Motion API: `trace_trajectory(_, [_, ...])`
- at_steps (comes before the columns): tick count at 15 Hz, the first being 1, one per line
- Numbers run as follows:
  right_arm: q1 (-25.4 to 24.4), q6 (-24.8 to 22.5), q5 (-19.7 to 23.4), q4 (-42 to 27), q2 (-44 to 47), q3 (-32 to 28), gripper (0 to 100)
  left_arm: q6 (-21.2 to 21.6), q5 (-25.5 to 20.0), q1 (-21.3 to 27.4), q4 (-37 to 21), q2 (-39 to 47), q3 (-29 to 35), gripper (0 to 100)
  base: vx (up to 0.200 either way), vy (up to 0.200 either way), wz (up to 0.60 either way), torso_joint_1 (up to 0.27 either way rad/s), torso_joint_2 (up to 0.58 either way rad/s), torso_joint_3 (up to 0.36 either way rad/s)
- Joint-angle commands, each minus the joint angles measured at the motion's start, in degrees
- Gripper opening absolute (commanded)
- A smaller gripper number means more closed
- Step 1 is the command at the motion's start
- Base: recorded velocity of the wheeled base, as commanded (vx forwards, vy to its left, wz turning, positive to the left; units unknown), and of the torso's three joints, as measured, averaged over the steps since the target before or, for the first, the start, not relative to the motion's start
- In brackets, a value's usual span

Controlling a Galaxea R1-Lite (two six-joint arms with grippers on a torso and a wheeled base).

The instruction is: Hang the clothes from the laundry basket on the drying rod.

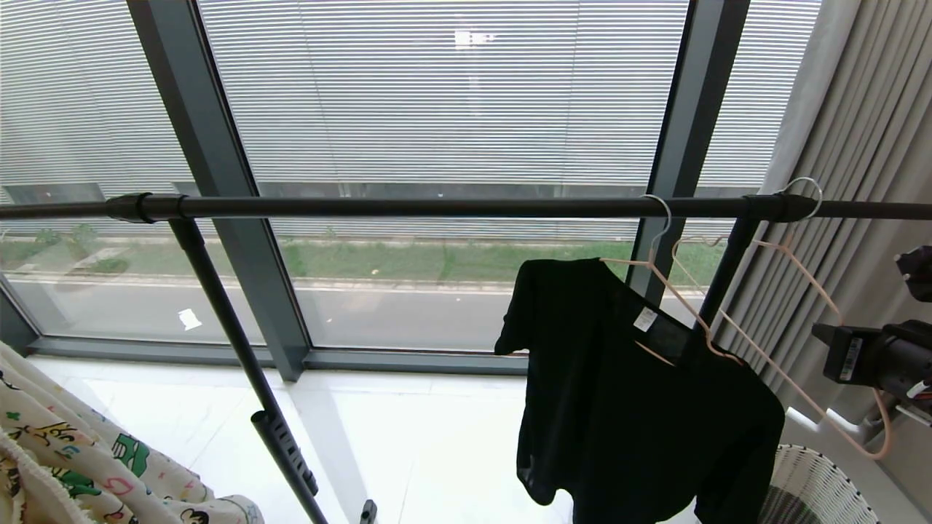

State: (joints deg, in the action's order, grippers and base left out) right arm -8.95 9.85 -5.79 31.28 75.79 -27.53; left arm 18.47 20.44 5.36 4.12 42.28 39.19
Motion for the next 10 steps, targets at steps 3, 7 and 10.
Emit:
trace_trajectory(3, [-0.02, -1.50, -0.10, 0.10, -4.95, 1.07, 0, -0.01, 0.03, 0.00, 0.01, -0.44, 0.01, 0, 0.000, 0.000, 0.00, 0.000, 0.00, 0.000])
trace_trajectory(7, [-0.02, -4.22, -0.10, 0.27, -9.34, 3.62, 0, -0.01, 0.03, 0.00, 0.01, -0.97, 0.01, 0, 0.000, 0.000, 0.00, 0.000, 0.00, 0.000])
trace_trajectory(10, [0.16, -4.66, -0.10, 0.27, -14.27, 8.19, 0, -0.01, 0.03, 0.00, 0.01, -0.97, -0.08, 0, 0.000, 0.000, 0.00, 0.000, 0.00, 0.000])
